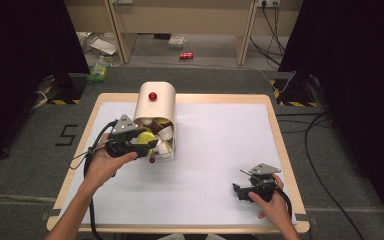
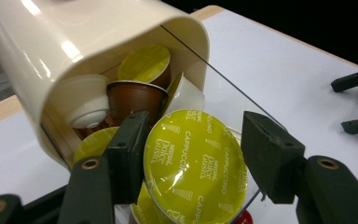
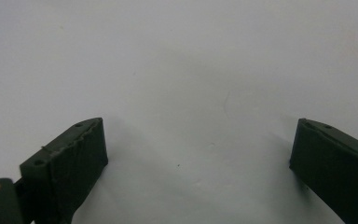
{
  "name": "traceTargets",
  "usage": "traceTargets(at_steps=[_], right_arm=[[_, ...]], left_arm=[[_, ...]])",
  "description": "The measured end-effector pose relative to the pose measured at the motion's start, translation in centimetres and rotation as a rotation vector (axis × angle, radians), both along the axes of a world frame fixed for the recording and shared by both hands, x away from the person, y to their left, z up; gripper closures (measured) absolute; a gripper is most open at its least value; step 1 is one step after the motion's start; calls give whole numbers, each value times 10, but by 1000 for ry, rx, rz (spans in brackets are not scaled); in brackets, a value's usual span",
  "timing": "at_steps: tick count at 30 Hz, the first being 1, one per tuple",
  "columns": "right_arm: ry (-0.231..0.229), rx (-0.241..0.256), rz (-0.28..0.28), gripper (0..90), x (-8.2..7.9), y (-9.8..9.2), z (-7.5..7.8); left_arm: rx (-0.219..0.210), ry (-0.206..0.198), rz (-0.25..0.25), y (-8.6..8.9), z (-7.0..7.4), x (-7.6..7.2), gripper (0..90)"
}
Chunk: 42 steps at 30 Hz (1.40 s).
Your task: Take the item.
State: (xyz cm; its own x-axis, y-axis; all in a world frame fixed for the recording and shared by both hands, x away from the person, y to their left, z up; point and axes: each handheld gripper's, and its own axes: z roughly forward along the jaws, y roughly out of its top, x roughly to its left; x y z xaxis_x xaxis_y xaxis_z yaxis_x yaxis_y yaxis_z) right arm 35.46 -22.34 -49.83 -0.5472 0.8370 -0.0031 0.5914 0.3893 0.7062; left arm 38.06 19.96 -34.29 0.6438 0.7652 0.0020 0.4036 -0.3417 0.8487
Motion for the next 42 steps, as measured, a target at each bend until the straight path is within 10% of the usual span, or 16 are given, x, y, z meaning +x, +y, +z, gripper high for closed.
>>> traceTargets(at_steps=[42], right_arm=[[1, 0, -1, 42, 0, 0, 0]], left_arm=[[-58, -9, 177, 81, -11, -12, 427]])
